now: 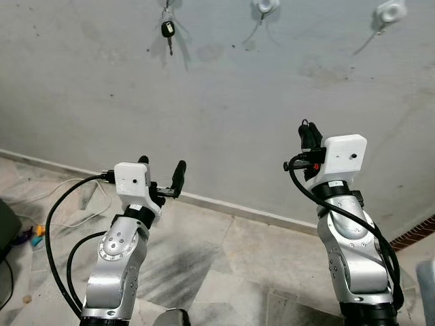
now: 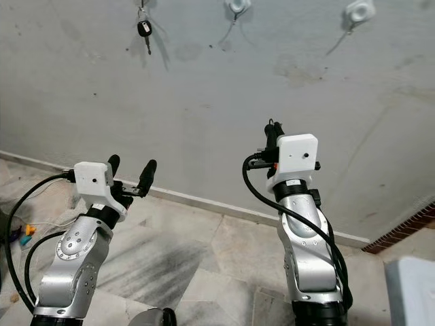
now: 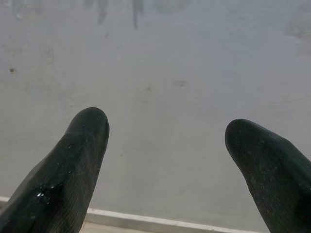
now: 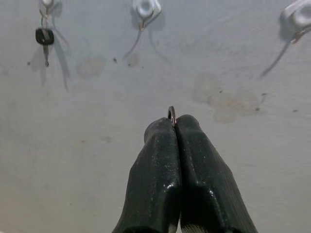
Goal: Hang keys on a hook
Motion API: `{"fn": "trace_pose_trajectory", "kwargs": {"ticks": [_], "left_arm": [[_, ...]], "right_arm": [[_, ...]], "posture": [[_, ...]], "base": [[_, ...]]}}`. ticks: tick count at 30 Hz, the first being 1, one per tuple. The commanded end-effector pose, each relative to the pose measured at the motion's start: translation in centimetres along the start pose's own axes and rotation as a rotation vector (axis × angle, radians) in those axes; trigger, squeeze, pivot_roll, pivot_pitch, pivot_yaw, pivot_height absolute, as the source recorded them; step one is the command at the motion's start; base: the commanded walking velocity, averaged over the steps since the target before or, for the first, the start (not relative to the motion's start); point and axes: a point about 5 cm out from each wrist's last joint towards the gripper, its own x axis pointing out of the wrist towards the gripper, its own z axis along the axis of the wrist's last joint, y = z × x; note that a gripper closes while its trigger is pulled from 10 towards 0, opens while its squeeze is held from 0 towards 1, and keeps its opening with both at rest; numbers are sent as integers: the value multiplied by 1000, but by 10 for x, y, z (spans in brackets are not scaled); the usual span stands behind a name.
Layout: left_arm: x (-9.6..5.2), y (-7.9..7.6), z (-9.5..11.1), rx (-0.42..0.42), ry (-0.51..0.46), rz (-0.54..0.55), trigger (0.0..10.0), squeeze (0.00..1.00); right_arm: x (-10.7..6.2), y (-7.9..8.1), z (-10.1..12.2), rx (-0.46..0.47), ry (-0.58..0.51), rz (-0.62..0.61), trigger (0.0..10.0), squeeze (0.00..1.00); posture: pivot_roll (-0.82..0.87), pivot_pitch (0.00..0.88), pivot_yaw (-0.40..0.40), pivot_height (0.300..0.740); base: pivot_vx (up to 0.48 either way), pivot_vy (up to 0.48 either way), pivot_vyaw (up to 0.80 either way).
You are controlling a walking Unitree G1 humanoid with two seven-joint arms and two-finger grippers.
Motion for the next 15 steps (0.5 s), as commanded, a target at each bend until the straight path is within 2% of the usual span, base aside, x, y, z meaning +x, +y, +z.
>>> {"fn": "trace_pose_trajectory", "kwargs": {"ticks": [1,5,15], "left_arm": [[-2,5,1,22,-16,46,0,0],[-2,11,1,16,-18,67,0,0],[-3,9,1,9,-27,61,0,0]], "right_arm": [[0,1,-1,8,-3,4,10000,0],[0,1,-1,10,-3,4,10000,0],[-1,1,-1,13,0,5,10000,0]], "posture": [[-41,142,40,740],[-39,142,41,740],[-38,146,43,740]], "base": [[0,0,0],[0,0,0],[0,0,0]]}}
